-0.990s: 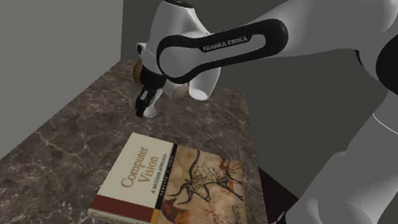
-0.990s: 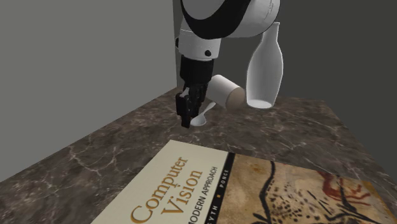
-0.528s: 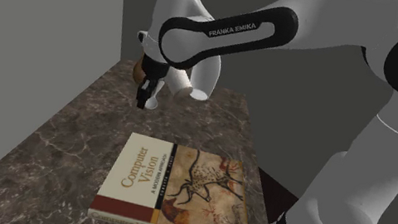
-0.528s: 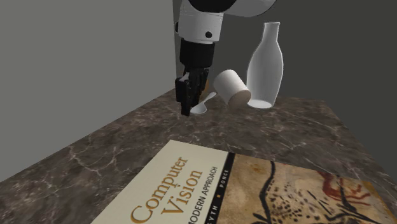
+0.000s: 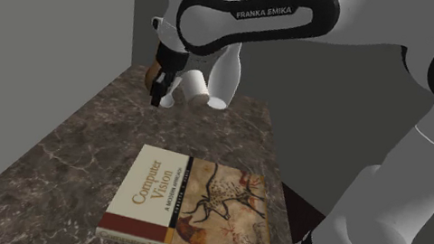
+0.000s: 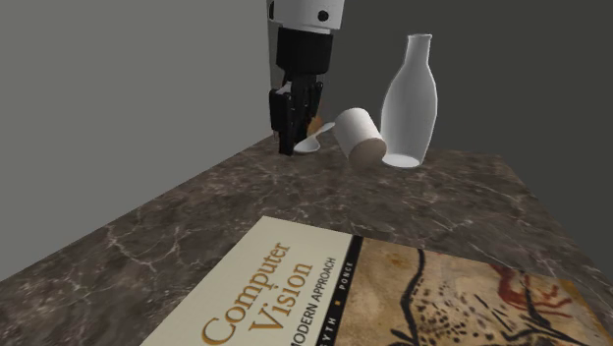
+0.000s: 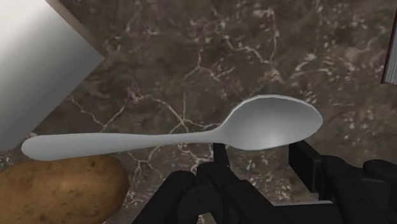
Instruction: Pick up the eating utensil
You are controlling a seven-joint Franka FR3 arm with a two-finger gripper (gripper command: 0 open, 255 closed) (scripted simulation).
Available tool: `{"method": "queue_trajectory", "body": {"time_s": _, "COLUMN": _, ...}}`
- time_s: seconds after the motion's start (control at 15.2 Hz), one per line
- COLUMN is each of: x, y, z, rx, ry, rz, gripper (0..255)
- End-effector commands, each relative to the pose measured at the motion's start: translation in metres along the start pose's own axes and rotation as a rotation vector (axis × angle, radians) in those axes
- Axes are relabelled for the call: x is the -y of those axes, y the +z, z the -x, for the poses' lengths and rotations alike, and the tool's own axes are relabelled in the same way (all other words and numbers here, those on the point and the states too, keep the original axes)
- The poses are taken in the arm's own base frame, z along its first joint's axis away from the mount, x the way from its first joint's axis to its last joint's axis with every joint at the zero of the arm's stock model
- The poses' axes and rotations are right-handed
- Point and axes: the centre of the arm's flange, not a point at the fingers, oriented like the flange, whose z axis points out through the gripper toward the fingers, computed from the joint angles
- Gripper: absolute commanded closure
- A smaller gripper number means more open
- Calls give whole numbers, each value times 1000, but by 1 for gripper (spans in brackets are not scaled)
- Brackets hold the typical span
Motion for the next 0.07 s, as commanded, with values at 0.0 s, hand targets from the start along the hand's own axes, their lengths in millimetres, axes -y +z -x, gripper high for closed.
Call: {"method": "queue_trajectory", "body": {"time_s": 0.0, "x": -1, "y": -4, "z": -1, "rx": 0, "ry": 0, "rz": 0, "gripper": 255}}
